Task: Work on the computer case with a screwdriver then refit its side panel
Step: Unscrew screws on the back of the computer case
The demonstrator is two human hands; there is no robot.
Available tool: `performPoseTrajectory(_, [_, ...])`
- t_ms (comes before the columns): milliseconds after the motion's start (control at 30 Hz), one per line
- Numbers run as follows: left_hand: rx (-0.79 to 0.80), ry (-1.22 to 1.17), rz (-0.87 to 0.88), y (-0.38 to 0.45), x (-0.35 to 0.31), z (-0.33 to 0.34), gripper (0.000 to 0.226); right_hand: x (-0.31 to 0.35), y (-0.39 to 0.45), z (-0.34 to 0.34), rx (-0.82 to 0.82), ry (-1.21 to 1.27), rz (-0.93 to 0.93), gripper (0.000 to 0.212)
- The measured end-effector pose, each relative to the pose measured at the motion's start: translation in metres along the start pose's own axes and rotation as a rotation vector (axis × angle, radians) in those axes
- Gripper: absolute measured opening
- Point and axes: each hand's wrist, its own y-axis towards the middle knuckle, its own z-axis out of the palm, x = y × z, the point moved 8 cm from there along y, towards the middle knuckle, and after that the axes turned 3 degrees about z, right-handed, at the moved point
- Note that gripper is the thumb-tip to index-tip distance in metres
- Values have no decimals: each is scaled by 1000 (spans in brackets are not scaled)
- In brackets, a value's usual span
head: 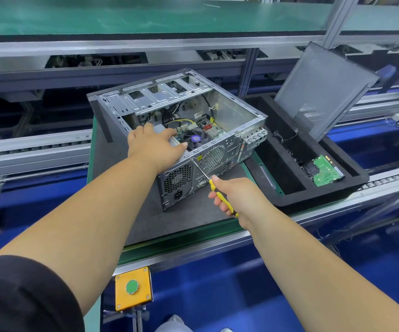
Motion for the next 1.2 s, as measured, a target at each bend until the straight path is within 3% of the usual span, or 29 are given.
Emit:
performPoseTrajectory(233, [1, -9, 7, -2, 0, 0, 65, 0, -4, -1, 28, 8, 32, 44])
performPoseTrajectory(433, [16, -37, 11, -9, -1, -4, 109, 10, 1, -22, -8, -1, 21, 39])
performPoseTrajectory(633, [62, -30, 42, -10, -6, 0, 127, 53, 17, -36, -34, 108, -83, 27])
performPoseTrajectory(933, [-64, -55, 249, -22, -29, -18, 81, 99, 43, -33, -94, 120, -260, 14])
performPoseTrajectory(1067, [-49, -236, 255, -29, -37, -23, 66, 110, 50, -42, -95, 113, -368, 11])
performPoseTrajectory(1200, [-127, -397, 212, -26, -57, -37, 50, 119, 60, -73, -145, 91, -431, 24])
